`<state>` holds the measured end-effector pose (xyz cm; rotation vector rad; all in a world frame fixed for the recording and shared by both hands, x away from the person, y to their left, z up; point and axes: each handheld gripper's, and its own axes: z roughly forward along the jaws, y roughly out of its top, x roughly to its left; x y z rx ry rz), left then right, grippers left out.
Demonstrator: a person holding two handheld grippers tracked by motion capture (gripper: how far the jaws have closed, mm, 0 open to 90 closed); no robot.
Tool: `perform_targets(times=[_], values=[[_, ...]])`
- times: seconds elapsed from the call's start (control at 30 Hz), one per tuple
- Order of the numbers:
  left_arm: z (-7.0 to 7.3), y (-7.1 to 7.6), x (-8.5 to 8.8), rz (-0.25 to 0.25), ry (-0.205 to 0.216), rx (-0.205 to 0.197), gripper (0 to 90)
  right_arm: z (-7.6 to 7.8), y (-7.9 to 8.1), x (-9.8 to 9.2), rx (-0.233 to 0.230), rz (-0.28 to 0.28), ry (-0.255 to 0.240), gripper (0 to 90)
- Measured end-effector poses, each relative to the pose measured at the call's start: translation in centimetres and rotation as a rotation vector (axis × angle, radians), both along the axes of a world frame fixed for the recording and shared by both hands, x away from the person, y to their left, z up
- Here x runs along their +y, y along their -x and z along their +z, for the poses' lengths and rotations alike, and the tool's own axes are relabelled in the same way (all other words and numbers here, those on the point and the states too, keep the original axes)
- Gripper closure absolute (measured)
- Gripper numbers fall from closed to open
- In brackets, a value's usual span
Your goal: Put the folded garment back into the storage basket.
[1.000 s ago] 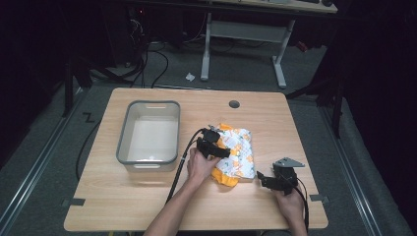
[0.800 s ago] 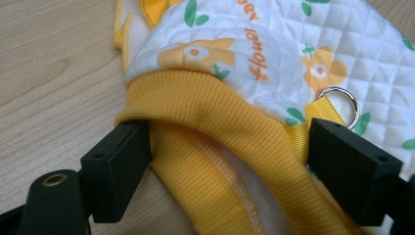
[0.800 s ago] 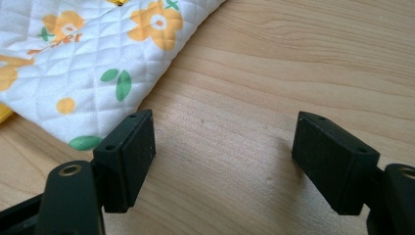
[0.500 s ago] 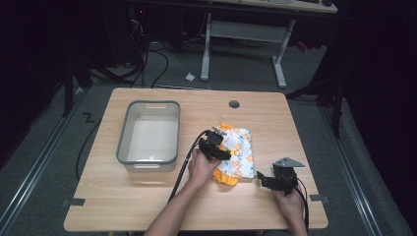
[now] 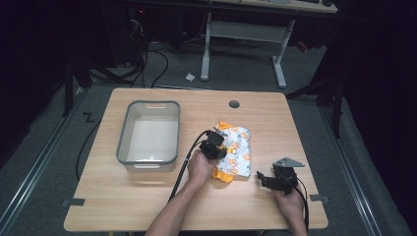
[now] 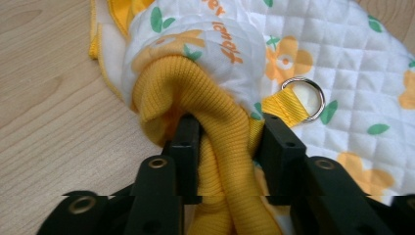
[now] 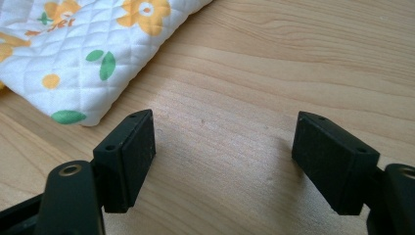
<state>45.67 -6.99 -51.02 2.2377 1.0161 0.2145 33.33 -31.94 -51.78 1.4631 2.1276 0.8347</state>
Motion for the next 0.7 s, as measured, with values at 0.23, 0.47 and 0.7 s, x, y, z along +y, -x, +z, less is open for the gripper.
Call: perform_targets(times=[0.23, 0.47, 0.7], values=[[0.1, -0.2, 0.7, -0.007, 0.047, 0.041, 72.9, 0.0, 0.0, 0.0, 0.000, 0.000, 0.000, 24.2], [0.9, 0.1, 1.6, -0.032, 0.083, 0.059, 74.1, 0.0, 0.0, 0.0, 0.000, 0.001, -0.001, 24.2], [2.9, 0.9, 2.5, -0.052, 0.123, 0.016, 74.6, 0.0, 0.0, 0.0, 0.000, 0.002, 0.000, 24.2]])
